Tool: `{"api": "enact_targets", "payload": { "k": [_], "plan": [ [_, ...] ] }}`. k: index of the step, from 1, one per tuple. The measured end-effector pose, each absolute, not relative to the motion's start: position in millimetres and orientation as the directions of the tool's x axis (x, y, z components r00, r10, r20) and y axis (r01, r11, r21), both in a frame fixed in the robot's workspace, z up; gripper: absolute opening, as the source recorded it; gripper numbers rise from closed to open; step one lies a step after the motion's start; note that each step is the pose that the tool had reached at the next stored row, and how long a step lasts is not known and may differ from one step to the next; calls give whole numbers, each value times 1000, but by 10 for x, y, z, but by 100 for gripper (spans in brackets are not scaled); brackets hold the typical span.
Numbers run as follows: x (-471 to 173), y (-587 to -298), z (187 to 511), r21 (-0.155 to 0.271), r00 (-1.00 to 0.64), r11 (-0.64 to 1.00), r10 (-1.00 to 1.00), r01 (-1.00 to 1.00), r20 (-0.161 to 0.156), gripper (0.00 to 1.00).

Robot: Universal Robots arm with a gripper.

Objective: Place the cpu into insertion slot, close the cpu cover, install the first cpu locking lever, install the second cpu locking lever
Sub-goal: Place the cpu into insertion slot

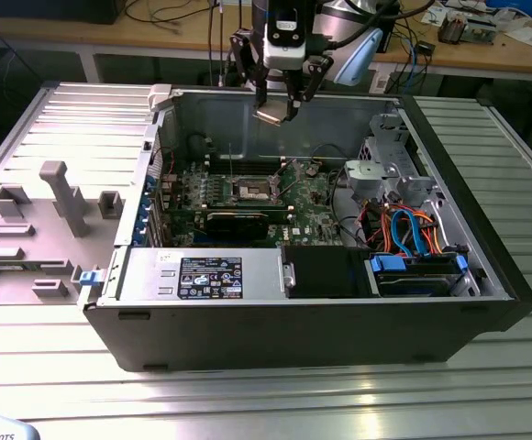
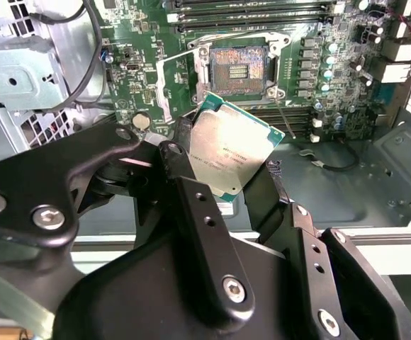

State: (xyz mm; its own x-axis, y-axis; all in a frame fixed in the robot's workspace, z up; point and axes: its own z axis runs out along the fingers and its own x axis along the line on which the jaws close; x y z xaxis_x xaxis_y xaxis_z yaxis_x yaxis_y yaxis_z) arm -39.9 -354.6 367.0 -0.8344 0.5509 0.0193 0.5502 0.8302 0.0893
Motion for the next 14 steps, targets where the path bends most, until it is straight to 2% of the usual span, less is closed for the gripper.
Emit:
{"api": "enact_targets", "payload": {
  "k": [14],
  "plan": [
    [-399,-3546,3669,89,-811,807,584,583,19,54]
  ]
}}
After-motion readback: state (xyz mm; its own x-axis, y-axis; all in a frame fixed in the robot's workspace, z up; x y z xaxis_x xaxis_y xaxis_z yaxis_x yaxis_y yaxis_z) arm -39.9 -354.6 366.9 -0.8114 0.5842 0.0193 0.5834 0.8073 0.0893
